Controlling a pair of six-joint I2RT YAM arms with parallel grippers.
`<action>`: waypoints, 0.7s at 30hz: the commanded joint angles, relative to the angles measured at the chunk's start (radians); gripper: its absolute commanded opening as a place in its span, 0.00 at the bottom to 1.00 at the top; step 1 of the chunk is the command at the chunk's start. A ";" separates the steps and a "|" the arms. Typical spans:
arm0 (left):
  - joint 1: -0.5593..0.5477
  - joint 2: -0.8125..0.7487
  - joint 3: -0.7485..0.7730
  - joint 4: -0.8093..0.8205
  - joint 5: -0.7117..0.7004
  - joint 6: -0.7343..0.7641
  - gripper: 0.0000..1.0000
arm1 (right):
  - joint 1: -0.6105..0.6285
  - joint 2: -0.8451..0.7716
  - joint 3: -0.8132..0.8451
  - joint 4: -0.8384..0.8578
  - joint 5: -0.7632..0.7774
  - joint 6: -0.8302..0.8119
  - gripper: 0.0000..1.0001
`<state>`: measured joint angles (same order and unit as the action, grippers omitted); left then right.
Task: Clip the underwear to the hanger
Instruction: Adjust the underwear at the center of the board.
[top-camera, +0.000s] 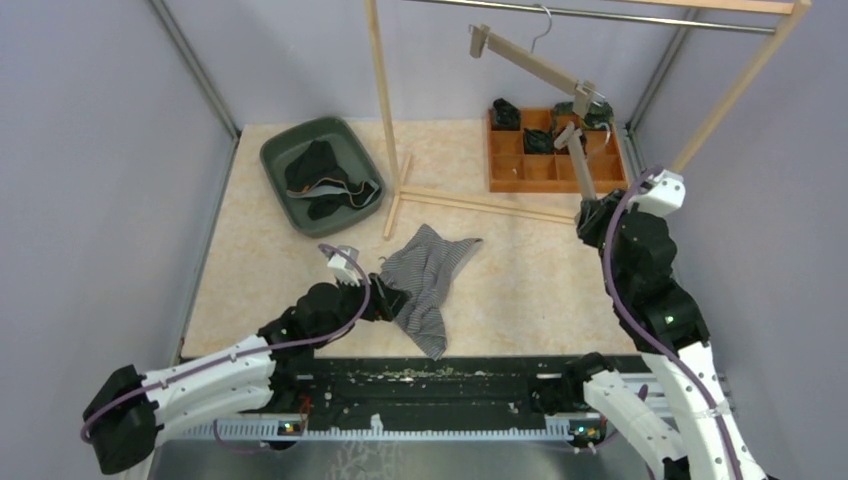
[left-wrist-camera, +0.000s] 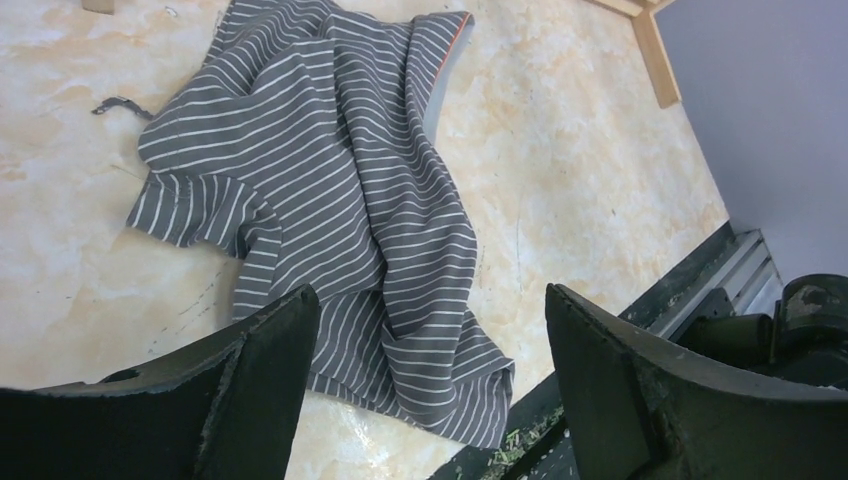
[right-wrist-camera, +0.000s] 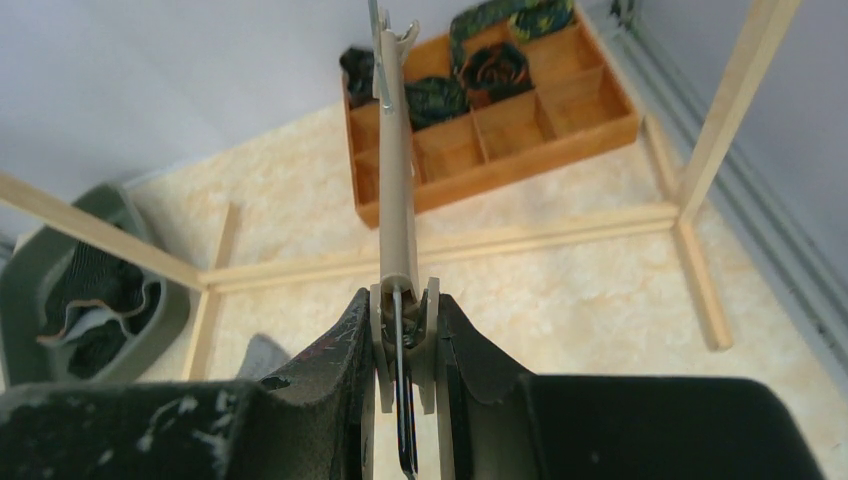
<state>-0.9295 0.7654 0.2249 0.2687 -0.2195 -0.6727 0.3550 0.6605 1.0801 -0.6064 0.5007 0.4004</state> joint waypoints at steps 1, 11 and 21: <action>0.002 0.065 0.057 -0.012 0.056 0.040 0.87 | -0.008 -0.040 -0.094 0.095 -0.124 0.066 0.00; -0.026 0.236 0.110 -0.015 0.096 0.042 0.85 | -0.008 -0.133 -0.358 0.195 -0.290 0.131 0.00; -0.050 0.361 0.132 0.032 0.096 0.063 0.83 | -0.007 -0.183 -0.486 0.241 -0.316 0.141 0.00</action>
<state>-0.9657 1.0878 0.3180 0.2584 -0.1364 -0.6353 0.3550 0.4992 0.6067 -0.4778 0.2070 0.5251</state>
